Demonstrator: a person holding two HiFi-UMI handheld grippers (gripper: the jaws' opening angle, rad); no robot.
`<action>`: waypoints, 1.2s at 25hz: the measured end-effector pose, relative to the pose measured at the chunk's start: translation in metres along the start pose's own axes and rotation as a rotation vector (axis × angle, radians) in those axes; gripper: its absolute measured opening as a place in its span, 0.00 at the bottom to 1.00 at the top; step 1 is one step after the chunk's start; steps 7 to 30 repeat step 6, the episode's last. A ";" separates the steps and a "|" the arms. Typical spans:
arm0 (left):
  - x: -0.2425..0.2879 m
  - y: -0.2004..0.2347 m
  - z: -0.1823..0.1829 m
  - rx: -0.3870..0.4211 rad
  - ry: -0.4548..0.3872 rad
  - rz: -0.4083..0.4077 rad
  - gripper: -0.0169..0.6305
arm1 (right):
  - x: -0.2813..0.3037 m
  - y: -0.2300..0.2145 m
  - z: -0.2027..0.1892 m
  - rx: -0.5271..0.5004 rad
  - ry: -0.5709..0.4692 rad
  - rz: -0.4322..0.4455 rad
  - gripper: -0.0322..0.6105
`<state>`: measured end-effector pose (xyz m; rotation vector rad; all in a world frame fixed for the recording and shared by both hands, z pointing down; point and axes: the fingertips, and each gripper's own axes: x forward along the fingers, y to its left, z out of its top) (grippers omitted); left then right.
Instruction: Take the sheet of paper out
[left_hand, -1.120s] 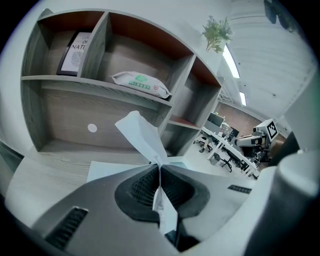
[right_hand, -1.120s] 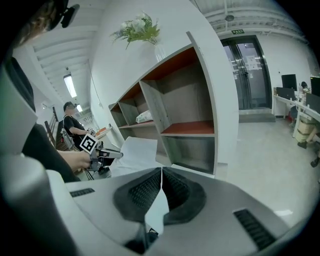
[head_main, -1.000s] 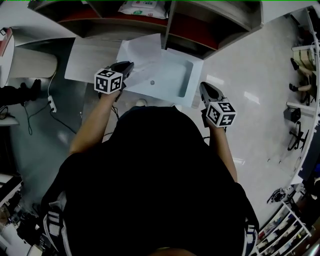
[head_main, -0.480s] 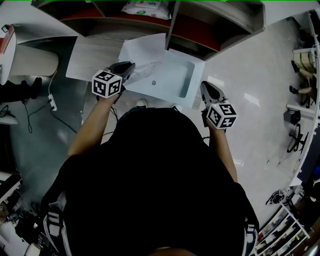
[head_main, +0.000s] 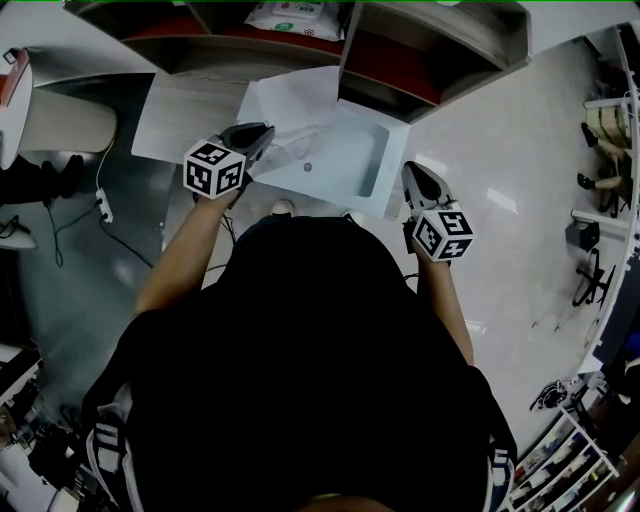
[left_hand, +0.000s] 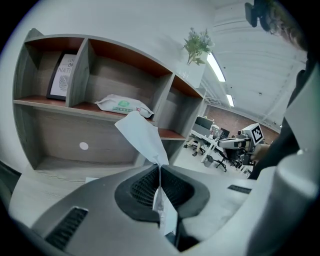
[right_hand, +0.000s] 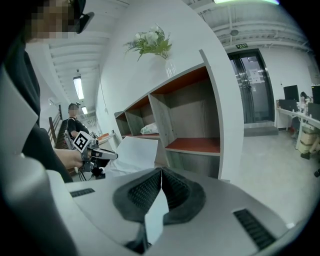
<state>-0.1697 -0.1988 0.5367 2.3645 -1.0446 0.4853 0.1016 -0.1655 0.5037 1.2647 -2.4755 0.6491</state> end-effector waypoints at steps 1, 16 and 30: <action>0.000 -0.001 0.001 0.002 -0.001 -0.003 0.08 | 0.000 -0.001 0.001 -0.002 -0.004 -0.004 0.07; 0.001 -0.004 0.008 0.012 -0.007 -0.014 0.08 | -0.002 -0.003 0.007 -0.010 -0.023 -0.019 0.07; 0.001 -0.004 0.008 0.012 -0.007 -0.014 0.08 | -0.002 -0.003 0.007 -0.010 -0.023 -0.019 0.07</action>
